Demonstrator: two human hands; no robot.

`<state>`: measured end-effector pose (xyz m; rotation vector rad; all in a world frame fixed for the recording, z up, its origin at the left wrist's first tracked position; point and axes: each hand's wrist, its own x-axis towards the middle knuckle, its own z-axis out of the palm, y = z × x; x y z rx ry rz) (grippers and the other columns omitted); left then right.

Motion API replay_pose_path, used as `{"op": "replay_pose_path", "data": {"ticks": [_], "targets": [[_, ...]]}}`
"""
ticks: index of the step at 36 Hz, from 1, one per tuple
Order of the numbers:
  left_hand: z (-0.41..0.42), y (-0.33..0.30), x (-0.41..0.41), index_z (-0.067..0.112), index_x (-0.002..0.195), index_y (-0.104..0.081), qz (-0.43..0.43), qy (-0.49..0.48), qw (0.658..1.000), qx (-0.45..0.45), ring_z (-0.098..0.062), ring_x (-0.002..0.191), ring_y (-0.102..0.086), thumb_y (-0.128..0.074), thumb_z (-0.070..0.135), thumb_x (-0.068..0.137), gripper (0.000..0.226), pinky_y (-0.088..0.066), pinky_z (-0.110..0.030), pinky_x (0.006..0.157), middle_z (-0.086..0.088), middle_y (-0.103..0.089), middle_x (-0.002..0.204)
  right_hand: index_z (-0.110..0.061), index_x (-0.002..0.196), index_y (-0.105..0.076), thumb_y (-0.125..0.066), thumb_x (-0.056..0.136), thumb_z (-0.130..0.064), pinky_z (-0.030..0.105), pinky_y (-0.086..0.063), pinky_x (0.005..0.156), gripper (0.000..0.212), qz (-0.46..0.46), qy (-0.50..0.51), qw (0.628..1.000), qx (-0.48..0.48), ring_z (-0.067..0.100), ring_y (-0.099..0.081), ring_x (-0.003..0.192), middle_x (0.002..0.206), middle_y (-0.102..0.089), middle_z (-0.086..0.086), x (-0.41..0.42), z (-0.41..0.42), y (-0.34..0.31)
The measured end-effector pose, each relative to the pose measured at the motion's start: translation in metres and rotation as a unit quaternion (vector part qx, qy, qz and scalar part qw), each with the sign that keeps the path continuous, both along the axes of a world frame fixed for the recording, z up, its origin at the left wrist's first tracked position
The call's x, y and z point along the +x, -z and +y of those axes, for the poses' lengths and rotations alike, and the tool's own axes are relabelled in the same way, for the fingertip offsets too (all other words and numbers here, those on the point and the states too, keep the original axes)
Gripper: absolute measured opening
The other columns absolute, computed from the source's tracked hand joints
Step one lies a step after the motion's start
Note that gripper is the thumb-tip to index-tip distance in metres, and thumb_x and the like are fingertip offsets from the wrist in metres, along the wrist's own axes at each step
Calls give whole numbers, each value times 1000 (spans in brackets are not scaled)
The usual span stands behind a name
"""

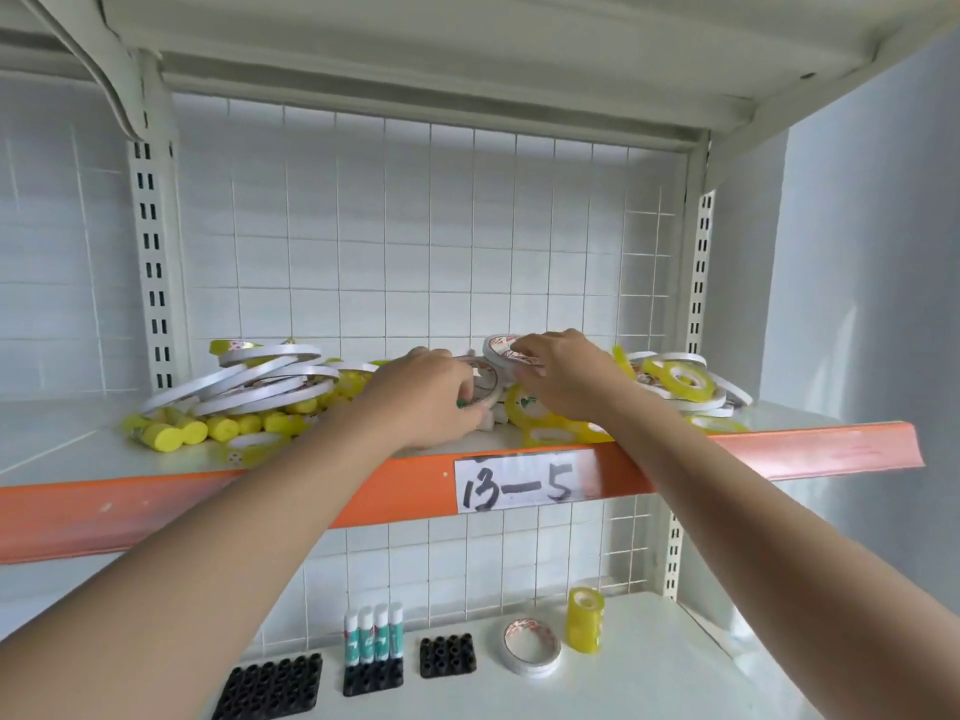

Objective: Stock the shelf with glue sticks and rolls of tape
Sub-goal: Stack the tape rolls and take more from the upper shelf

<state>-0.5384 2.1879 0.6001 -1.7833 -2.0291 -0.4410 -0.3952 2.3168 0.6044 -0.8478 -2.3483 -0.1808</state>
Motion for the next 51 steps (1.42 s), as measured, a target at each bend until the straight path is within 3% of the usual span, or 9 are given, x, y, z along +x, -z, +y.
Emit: {"op": "replay_pose_path", "data": {"ticks": [4,8,10,16,22,28,35,45,51], "targets": [[6,10,-5,22,93,-62,-9,18,1000,11,-16,99,-49,-60,33,87,13,-40,-29,73,5,-51,97,-14,114,-67,-42,99,-25,32,-41,77,31,3,-10,1000,4,27,-41,112,97,-68,7,-7,6,1],[8,10,-9,27,97,-61,-3,27,999,19,-14,98,-47,-57,18,88,13,-38,-29,74,7,-52,99,-12,109,-70,-45,99,-25,27,-32,74,29,11,-25,999,17,28,-41,110,103,-70,6,-7,10,1],[10,10,-9,26,96,-61,7,27,999,27,-16,102,-49,-57,16,88,14,-42,-32,79,6,-55,102,-14,110,-70,-48,99,-26,28,-35,80,27,16,-33,999,28,27,-41,108,104,-68,7,-6,11,1],[11,9,-11,22,95,-59,-16,37,997,59,-19,98,-50,-56,17,92,6,-45,-40,83,3,-55,99,-15,107,-71,-50,99,-26,35,-41,81,24,69,-32,992,97,16,-29,91,100,-65,5,-2,10,4],[4,4,-2,16,100,-62,-40,38,995,84,-24,92,-54,-55,15,93,10,-46,-43,82,-1,-53,96,-12,103,-68,-49,99,-25,38,-43,73,23,107,-28,990,89,28,-50,96,100,-59,7,3,-3,0],[-19,-3,-2,19,104,-64,-61,48,987,143,-23,96,-55,-60,15,91,14,-47,-42,84,3,-53,98,-14,106,-68,-49,100,-26,32,-39,63,24,152,-23,976,154,29,-58,90,104,-61,6,23,-30,-1],[-67,-1,16,17,95,-65,-62,124,962,235,-21,91,-56,-66,12,87,9,-48,-42,80,3,-56,95,-13,94,-69,-52,96,-32,30,-41,50,26,198,-50,953,226,30,-59,65,88,-63,3,48,-80,20],[-135,63,50,18,95,-67,-14,177,944,277,-20,83,-59,-62,20,83,13,-49,-33,60,4,-60,89,-13,98,-68,-48,99,-30,37,-48,48,27,232,-49,946,221,23,-59,65,93,-62,0,82,-141,85],[-155,118,54,17,92,-65,-25,206,939,275,-21,79,-58,-56,20,87,11,-40,-27,68,3,-57,84,-12,96,-72,-61,93,-16,31,-44,40,12,195,-23,945,263,17,-59,57,91,-66,1,95,-165,142]]}}
